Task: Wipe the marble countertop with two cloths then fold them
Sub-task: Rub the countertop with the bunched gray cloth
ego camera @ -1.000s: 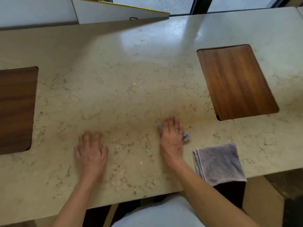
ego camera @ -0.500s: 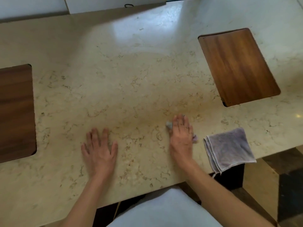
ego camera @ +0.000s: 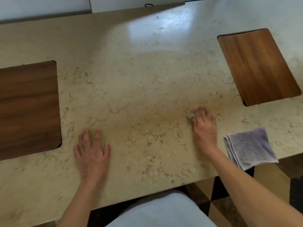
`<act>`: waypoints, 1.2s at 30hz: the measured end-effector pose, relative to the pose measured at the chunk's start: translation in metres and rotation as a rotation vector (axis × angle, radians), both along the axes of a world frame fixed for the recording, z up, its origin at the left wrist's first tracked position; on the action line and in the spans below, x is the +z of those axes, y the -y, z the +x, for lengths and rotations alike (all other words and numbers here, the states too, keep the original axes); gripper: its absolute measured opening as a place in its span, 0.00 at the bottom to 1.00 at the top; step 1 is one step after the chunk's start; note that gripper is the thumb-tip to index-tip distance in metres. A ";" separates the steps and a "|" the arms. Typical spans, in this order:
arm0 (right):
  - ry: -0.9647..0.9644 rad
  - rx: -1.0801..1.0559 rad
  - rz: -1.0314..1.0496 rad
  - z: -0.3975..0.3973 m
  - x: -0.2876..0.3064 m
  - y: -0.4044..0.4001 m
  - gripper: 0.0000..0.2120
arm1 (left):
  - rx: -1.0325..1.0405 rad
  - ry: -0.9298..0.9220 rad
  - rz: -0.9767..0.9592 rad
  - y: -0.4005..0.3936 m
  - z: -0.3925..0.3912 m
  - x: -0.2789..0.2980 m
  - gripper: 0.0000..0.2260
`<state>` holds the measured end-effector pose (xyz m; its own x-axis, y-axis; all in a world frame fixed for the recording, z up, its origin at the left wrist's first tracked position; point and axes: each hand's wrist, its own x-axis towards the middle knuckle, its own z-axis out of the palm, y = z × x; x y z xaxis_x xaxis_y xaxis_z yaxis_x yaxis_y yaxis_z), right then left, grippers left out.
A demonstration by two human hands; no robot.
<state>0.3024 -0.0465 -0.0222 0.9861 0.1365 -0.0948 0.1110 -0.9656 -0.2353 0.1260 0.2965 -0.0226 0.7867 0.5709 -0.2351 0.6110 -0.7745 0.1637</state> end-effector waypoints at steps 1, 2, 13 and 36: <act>-0.008 -0.060 0.025 -0.004 0.001 -0.017 0.30 | 0.007 0.000 -0.005 -0.004 -0.003 -0.001 0.26; 0.002 -0.073 0.042 -0.014 0.001 -0.039 0.29 | 0.004 -0.004 -0.005 -0.006 -0.005 -0.002 0.26; 0.080 0.623 0.103 -0.124 -0.012 -0.063 0.30 | -0.041 -0.003 0.074 -0.004 -0.012 -0.008 0.29; -0.006 -0.229 -0.029 0.029 0.010 -0.061 0.24 | -0.023 0.032 0.077 -0.002 -0.009 -0.008 0.28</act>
<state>0.3318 0.0144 -0.0117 0.9904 -0.0937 -0.1018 -0.1132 -0.9718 -0.2067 0.1170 0.2986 -0.0305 0.8060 0.5683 -0.1655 0.5886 -0.7992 0.1221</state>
